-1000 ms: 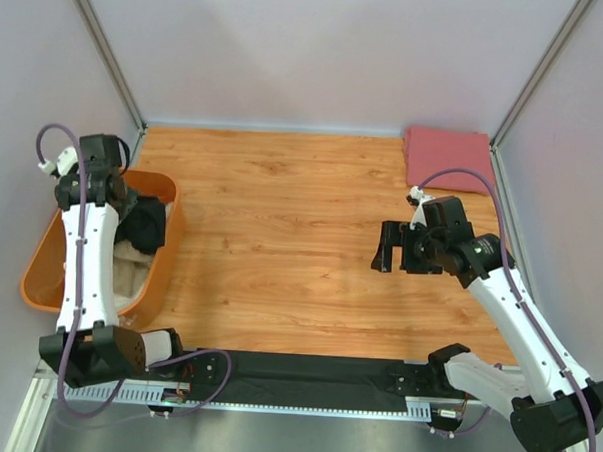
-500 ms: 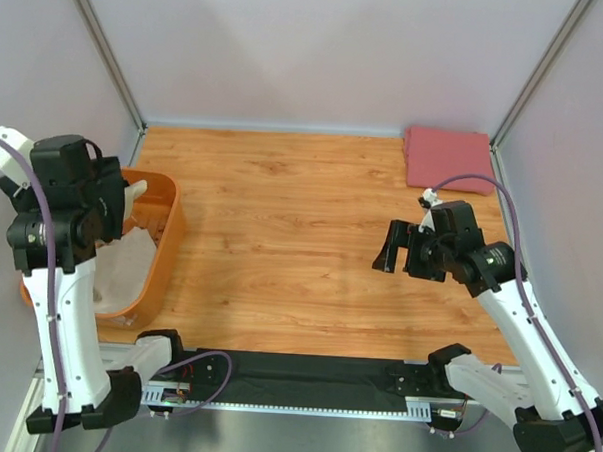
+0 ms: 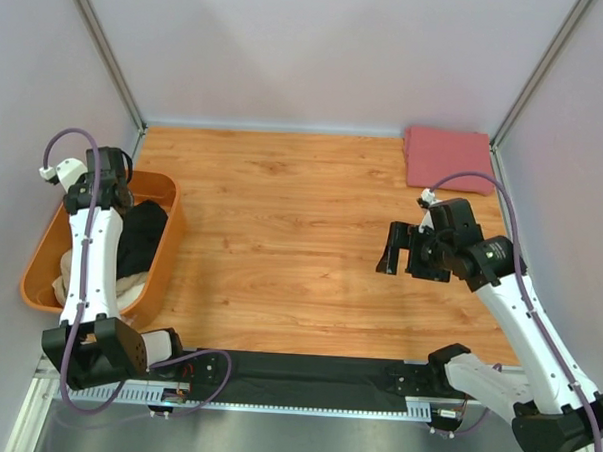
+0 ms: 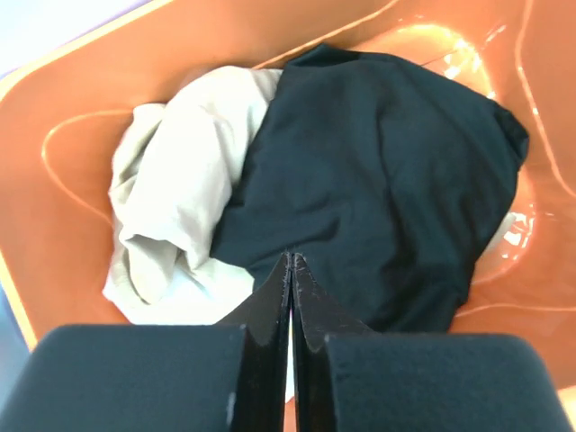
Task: Fold and stack the t-shirts
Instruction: Grab the tshirt from the pile
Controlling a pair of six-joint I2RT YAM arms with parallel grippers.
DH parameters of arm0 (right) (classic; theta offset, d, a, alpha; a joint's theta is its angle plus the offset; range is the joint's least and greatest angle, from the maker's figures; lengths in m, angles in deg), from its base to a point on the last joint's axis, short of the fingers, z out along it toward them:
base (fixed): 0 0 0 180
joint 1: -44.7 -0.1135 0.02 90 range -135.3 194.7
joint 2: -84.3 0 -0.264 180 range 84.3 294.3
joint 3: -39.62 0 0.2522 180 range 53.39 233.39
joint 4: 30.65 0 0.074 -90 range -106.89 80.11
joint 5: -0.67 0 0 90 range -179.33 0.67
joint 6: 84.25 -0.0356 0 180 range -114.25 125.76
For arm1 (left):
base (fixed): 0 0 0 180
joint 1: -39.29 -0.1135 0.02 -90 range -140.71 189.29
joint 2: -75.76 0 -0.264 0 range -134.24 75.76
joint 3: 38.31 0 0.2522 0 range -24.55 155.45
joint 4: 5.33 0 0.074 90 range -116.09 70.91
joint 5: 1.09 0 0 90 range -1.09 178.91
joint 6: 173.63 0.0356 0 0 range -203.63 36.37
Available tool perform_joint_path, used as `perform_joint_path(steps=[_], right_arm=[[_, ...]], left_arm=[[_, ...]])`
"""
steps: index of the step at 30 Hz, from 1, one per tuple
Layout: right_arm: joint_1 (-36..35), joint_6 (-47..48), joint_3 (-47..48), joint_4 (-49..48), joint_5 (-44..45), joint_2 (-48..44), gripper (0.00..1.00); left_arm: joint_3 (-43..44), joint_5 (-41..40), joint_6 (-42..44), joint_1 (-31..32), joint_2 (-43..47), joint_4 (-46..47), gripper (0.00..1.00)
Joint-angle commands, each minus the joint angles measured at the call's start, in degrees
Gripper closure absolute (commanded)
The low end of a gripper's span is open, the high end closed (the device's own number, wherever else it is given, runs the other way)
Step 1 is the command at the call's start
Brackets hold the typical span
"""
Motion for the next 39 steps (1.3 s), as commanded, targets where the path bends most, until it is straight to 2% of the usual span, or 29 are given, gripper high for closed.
perform_joint_path(steps=[1, 5, 8, 9, 12, 15, 19, 23, 25, 26, 32, 39], right_arm=[[-0.15, 2.65, 3.31, 1.47, 0.52, 2.23, 0.0], [-0.15, 3.09, 2.87, 0.86, -0.62, 3.9, 0.0], [-0.15, 3.26, 2.87, 0.33, -1.5, 5.39, 0.0], [-0.15, 3.44, 2.96, 0.42, -1.68, 5.84, 0.0], [-0.15, 3.7, 3.48, 1.12, -2.03, 6.63, 0.0], [-0.15, 3.62, 3.4, 1.04, -2.03, 6.63, 0.0], [-0.15, 3.53, 3.4, 1.3, -2.39, 6.72, 0.0], [-0.15, 2.57, 2.78, 0.25, -2.82, 6.72, 0.0], [-0.15, 2.12, 2.61, -0.45, -3.26, 6.89, 0.0], [-0.15, 1.86, 2.52, -0.81, -3.44, 7.16, 0.0], [-0.15, 0.81, 1.82, -2.65, -4.84, 8.38, 0.0], [-0.15, 0.8, 1.73, -2.66, -5.28, 8.3, 0.0]], left_arm=[[0.4, 0.27, 0.81, -0.11, 2.14, 4.57, 1.0], [-1.17, 1.68, 1.51, -0.28, 1.1, 6.05, 0.98], [-1.62, 7.2, 4.06, -1.68, -3.89, 8.08, 0.68], [-1.88, 12.01, 5.19, -2.21, -5.23, 9.04, 0.67], [-3.64, 18.62, 6.51, -3.45, -9.01, 10.88, 0.64], [-7.15, 20.13, 8.54, -5.11, -10.33, 14.23, 0.52], [-9.0, 21.46, 10.13, -9.5, -13.58, 13.1, 0.49], [-11.89, 18.48, 9.52, -10.3, -12.28, 10.73, 0.49], [-12.52, 15.93, 9.69, -10.39, -10.78, 10.46, 0.44], [-12.35, 15.31, 10.38, -10.39, -9.73, 10.54, 0.33], [-10.94, 10.21, 12.68, -10.3, -6.74, 6.42, 0.31], [-16.38, 9.16, 9.6, -10.57, -3.13, 4.74, 0.29]])
